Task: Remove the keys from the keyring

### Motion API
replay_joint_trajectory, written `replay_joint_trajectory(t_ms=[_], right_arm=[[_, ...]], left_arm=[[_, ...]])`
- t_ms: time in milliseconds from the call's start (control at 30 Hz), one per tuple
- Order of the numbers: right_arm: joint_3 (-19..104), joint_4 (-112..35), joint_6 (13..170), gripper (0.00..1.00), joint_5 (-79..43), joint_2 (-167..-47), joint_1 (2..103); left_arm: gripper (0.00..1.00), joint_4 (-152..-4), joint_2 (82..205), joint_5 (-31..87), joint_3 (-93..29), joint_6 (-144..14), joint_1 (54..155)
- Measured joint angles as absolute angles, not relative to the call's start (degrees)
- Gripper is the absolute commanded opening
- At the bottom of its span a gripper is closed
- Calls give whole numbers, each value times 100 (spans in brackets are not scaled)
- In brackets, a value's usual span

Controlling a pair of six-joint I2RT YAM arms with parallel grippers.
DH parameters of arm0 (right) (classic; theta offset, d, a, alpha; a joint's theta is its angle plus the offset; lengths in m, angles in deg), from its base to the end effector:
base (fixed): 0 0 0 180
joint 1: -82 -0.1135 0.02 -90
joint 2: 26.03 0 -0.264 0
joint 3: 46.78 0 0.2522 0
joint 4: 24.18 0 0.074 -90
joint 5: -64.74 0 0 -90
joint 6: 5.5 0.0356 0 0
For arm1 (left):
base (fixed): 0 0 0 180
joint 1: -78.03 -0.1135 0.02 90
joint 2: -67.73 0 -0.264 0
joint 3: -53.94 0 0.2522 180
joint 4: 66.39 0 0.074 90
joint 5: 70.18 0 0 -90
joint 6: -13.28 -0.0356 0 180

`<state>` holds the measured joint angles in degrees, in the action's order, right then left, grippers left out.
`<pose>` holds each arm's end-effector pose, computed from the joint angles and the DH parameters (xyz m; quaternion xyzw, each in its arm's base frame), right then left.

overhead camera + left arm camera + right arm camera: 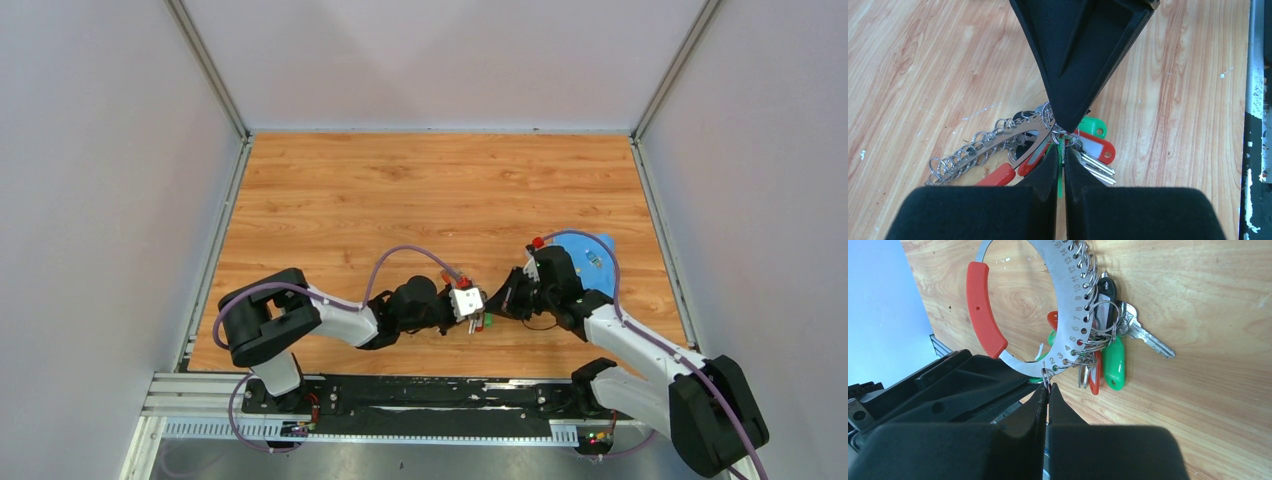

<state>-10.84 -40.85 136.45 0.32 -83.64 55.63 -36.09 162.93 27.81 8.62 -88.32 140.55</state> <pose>0.1689 0.1009 0.1775 0.1003 0.8773 0.4228 0.2036 0.1384 -0.2768 0.1469 0.5233 0.6262 -0.2987 0.4948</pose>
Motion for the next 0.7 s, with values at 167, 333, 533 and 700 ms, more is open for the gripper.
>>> replay_joint_trajectory(t_ms=[167, 333, 533, 700], right_arm=[[-1034, -4164, 13522, 1, 87, -8364, 5563], [-1034, -4243, 13437, 1, 128, -8377, 5563], [-990, -4232, 13313, 1, 264, -8482, 5570], [-726, -4252, 12967, 1, 701, -9011, 5591]], left_arm=[[0, -3605, 16266, 2716, 880, -8888, 14064], [0, -3609, 16214, 2665, 924, -8901, 14046], [0, -3618, 16186, 2661, 943, -8941, 14035], [0, -3664, 16183, 2646, 943, -9000, 14000]])
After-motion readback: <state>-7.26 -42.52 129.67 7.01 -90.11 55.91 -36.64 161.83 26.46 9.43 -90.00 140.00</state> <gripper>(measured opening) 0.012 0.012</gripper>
